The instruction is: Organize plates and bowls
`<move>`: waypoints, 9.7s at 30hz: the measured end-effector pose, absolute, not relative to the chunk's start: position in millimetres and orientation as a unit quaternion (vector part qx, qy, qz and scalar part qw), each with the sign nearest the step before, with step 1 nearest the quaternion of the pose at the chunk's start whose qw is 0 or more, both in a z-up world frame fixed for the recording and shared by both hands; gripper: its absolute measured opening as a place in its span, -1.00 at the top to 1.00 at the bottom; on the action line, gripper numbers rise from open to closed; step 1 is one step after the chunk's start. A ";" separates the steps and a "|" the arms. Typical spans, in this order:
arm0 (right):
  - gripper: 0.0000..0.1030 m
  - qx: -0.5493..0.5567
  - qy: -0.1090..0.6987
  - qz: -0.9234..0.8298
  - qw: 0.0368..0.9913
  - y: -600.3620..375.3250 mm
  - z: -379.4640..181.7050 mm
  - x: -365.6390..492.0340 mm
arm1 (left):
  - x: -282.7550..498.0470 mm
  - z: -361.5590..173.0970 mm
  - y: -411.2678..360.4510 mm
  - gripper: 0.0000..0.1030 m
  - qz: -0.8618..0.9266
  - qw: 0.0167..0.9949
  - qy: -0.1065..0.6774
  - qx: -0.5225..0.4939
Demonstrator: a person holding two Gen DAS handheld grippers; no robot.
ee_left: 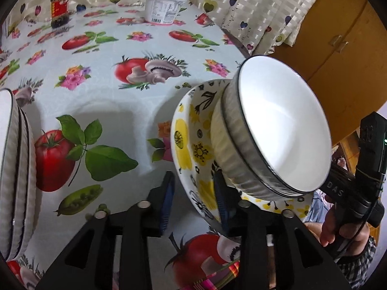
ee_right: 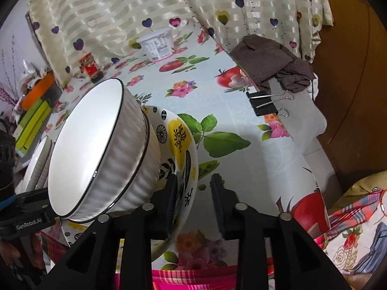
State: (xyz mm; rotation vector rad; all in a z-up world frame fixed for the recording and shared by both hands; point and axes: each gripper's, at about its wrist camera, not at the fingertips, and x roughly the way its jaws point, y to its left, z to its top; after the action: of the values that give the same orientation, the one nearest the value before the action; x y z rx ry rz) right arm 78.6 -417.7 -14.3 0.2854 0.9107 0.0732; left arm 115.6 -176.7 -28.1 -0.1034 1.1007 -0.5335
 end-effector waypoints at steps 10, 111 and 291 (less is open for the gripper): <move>0.15 0.169 0.439 0.054 0.881 -430.4 -22.8 82.0 | 117.3 -29.1 -180.4 0.21 -0.254 0.829 0.498 -0.026; 0.73 0.137 0.337 0.092 0.927 -377.3 21.7 74.5 | 106.1 17.3 -155.5 0.51 -0.229 0.874 0.429 -0.010; -0.62 0.005 0.332 0.195 0.923 -149.4 17.9 10.7 | -24.9 -16.7 25.3 0.05 0.020 0.922 0.385 -0.024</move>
State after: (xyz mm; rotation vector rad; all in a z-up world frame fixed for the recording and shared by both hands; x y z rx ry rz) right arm 10.7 -149.4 17.9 0.0112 0.6822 0.4008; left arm -24.9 25.3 -16.7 -0.0503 0.7908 0.0411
